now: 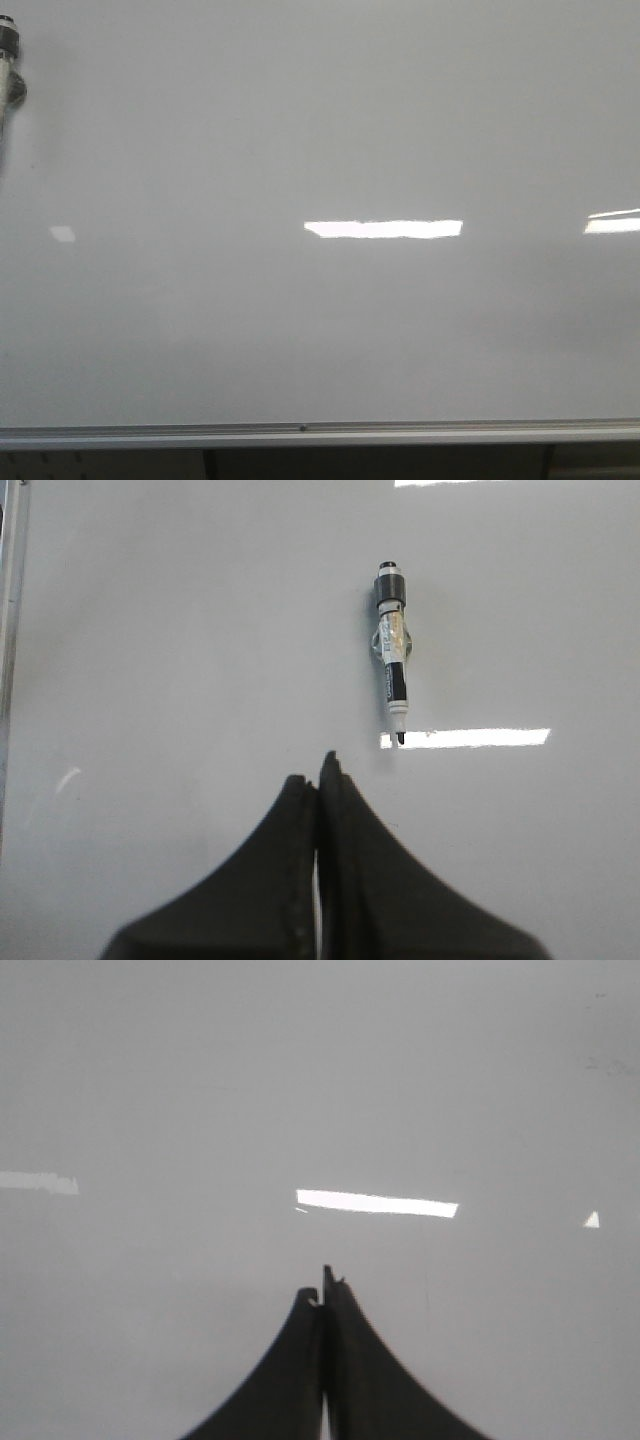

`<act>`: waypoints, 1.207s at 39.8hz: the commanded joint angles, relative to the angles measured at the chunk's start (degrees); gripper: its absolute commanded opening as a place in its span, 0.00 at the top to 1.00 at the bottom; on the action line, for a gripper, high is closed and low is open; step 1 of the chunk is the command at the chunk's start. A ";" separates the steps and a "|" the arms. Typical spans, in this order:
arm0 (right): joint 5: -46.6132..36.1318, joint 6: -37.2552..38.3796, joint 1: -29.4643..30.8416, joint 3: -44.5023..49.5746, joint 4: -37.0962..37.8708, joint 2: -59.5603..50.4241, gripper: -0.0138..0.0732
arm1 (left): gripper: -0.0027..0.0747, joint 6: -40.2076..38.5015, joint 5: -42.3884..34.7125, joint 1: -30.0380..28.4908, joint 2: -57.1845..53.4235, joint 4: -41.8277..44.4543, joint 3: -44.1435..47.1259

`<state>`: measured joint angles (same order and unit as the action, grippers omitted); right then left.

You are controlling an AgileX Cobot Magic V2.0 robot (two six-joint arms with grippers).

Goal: Write number 2 on whiteboard

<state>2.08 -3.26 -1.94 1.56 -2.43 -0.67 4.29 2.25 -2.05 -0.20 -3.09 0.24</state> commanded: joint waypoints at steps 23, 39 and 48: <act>-4.72 -0.28 0.06 0.02 0.02 -0.80 0.92 | 0.99 0.00 -4.90 0.23 -1.07 -0.02 1.33; -5.07 -0.28 0.06 -3.42 0.02 -0.80 0.92 | 0.99 -0.70 -15.10 0.23 -1.07 -0.50 -0.72; 2.57 -0.28 0.12 -13.77 0.02 -0.61 0.92 | 0.99 -0.93 -6.14 0.23 0.10 -0.13 -13.50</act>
<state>5.83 -3.26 -1.94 -6.30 -2.43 -0.67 4.08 -2.61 -2.05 -0.20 -3.09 -6.92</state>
